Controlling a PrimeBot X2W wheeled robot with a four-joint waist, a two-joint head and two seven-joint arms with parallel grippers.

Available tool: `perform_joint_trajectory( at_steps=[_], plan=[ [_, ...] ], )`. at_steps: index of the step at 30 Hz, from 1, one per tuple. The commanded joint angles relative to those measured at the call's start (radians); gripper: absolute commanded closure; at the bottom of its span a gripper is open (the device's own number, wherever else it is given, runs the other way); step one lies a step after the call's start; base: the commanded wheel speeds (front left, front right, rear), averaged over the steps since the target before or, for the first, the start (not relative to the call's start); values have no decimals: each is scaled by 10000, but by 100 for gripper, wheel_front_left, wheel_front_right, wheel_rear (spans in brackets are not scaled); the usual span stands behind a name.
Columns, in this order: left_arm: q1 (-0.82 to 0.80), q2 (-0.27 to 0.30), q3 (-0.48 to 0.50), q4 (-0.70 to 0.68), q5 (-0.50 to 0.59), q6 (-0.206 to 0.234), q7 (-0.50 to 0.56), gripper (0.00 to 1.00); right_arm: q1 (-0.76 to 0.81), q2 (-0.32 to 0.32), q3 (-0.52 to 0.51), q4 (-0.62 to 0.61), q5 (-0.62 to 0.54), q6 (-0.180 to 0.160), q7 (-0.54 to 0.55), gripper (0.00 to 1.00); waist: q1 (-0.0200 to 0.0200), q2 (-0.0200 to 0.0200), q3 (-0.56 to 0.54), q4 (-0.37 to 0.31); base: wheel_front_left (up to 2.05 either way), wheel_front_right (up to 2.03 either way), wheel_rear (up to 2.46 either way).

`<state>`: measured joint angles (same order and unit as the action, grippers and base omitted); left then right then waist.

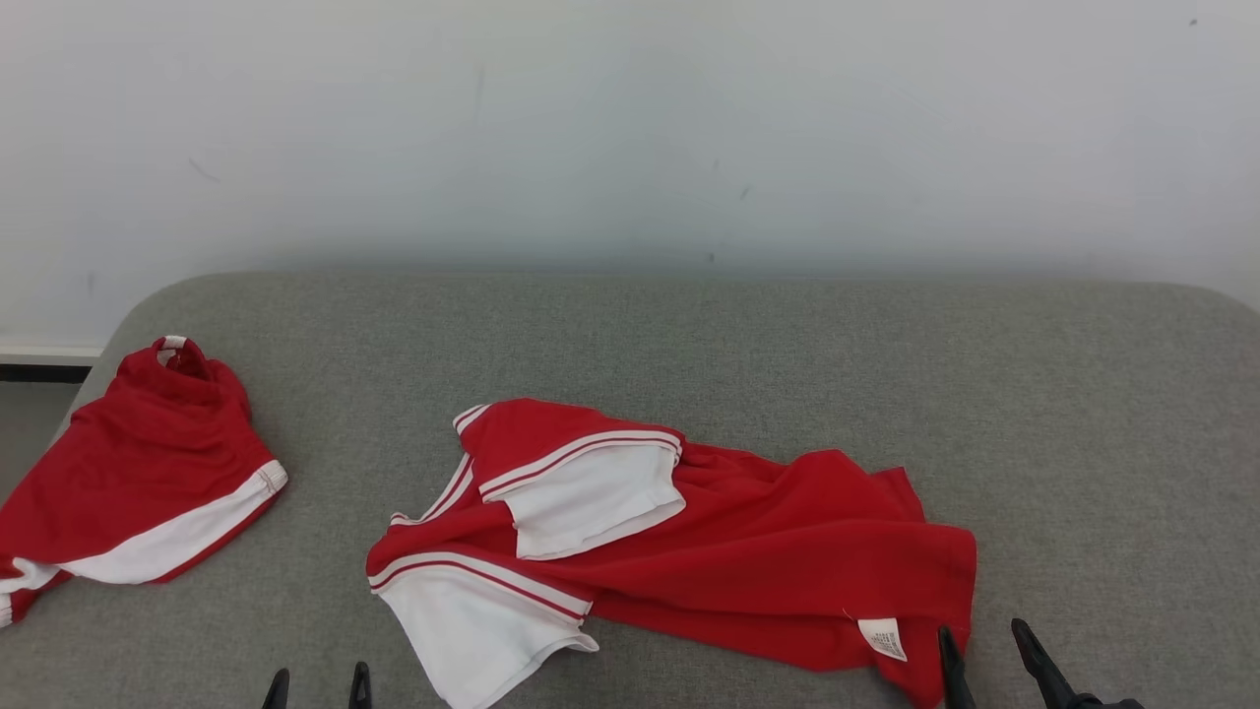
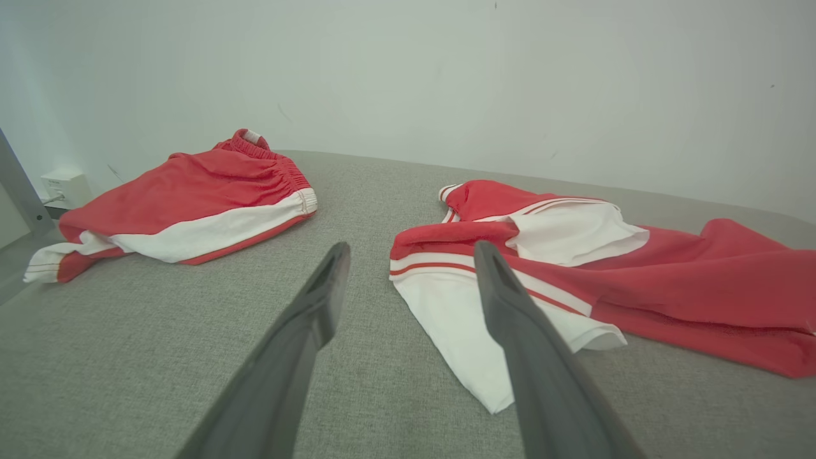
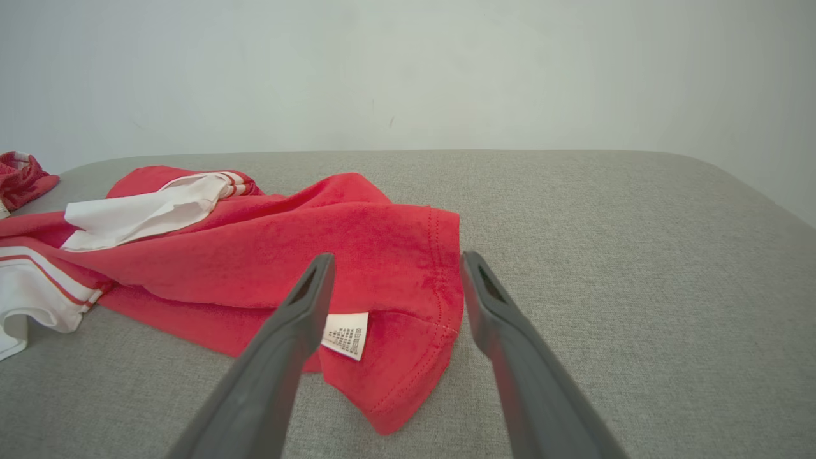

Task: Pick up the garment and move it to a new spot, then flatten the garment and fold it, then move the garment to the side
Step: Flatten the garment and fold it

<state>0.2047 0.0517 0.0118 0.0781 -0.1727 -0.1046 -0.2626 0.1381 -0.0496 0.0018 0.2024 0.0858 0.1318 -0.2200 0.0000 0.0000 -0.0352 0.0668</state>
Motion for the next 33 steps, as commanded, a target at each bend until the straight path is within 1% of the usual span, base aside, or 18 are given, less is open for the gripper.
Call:
perform_joint_trajectory(
  at_steps=[1, 12, 17, 18, 19, 20, 21, 23, 26, 29, 33],
  plan=[
    [-32, -16, 12, 29, -42, -3, -32, 0, -25, -13, -1, -40, 72, -22, -5, 0, 0, 0, 25, 19, 0, 0, 0],
    [-195, -19, -141, 327, -194, -70, -33, 0, -135, -13, -111, -60, 134, -22, 44, 0, 0, 0, 72, 20, 0, 0, 0],
    [-415, -17, -506, 1232, -601, -142, -33, 0, -308, -12, -355, -46, 341, -22, 358, 0, 0, 0, 83, 28, 0, 0, 0],
    [-415, -17, -506, 1232, -601, -142, -33, 0, -308, -12, -355, -46, 341, -22, 358, 0, 0, 0, 83, 28, 0, 0, 0],
    [-666, -19, -774, 1944, -725, -178, 35, 0, -418, -12, -464, 21, 485, -22, 869, 0, 0, 0, 91, 41, 0, 0, 0],
    [-874, -17, -882, 2284, -863, -190, 253, 0, -455, -15, -566, 129, 540, -22, 1275, 0, 0, 0, 98, 52, 0, 0, 0],
    [-874, -17, -882, 2284, -863, -190, 253, 0, -455, -15, -566, 129, 540, -22, 1275, 0, 0, 0, 98, 52, 0, 0, 0],
    [-1323, -13, -1085, 2826, -981, -171, 724, 0, -685, -10, -646, 231, 683, -22, 2130, 0, 0, 0, 135, 66, 0, 0, 0],
    [-1947, -13, -1255, 3385, -1211, -160, 1273, 0, -1043, -15, -834, 415, 578, -22, 3350, 0, 0, 0, 213, 78, 0, 0, 0],
    [-2483, -13, -1426, 3886, -1496, 30, 1894, 0, -1311, -10, -867, 591, 569, -22, 4334, 0, 0, 0, 300, 68, 0, 0, 0],
    [-2986, -12, -1721, 4363, -1741, 310, 2464, 0, -1681, -15, -758, 850, 673, -22, 5013, 0, 0, 0, 498, 18, 0, 0, 0]
  ],
)
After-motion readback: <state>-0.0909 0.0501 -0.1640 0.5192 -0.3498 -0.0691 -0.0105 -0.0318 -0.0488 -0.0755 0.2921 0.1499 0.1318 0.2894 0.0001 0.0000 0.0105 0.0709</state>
